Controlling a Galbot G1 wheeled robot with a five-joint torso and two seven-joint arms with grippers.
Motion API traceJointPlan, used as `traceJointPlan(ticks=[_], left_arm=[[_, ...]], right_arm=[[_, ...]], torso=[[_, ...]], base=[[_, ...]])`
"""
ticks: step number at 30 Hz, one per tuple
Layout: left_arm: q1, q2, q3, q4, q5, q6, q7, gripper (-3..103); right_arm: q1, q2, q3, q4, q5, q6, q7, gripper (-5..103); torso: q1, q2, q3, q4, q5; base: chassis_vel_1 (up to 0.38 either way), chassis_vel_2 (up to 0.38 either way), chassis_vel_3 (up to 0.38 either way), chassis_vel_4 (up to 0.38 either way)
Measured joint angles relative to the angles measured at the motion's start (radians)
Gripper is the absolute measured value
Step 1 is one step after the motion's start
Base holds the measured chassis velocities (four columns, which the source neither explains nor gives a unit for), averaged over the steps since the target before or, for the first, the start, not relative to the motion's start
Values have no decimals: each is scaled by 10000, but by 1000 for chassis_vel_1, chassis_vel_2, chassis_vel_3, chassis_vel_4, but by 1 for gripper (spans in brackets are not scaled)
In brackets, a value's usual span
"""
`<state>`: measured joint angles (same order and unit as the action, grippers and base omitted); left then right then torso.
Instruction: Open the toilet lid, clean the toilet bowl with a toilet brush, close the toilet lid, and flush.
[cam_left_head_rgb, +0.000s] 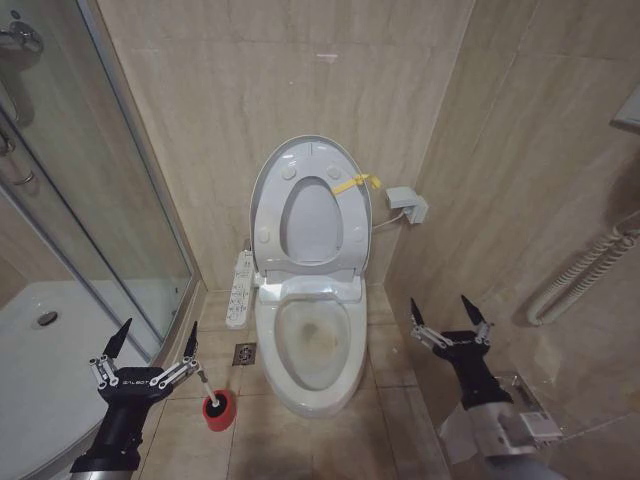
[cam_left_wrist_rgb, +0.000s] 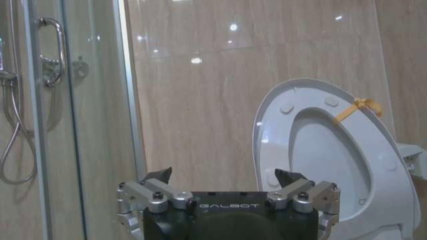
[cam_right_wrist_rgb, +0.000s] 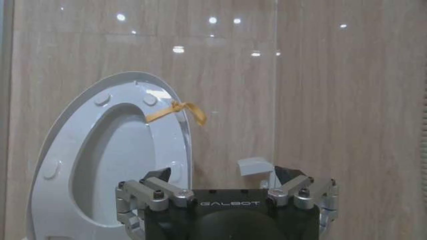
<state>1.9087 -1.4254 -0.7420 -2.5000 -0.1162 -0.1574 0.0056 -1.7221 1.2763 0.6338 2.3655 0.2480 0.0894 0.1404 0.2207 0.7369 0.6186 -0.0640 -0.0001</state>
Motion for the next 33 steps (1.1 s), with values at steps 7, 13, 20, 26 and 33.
traceJointPlan(ticks=[7,13,20,26,33], left_arm=[[0,0,0,0,0,0,0,100],[0,0,0,0,0,0,0,100],[0,0,0,0,0,0,0,100],[0,0,0,0,0,0,0,100],[0,0,0,0,0,0,0,100]], right_arm=[[-287,188,120,150,-22,42,-107,100],[-439,252,134,333,-16,-16,-115,100],[-494,261,96,398,4,-71,-115,100],[-484,257,86,398,17,-77,-111,100],[-475,254,80,398,23,-81,-110,100]], torso=[[0,0,0,1,1],[0,-1,0,1,0],[0,-1,0,1,0],[0,-1,0,1,1],[0,-1,1,1,1]], base=[[0,0,0,0],[0,0,0,0],[0,0,0,0],[0,0,0,0],[0,0,0,0]])
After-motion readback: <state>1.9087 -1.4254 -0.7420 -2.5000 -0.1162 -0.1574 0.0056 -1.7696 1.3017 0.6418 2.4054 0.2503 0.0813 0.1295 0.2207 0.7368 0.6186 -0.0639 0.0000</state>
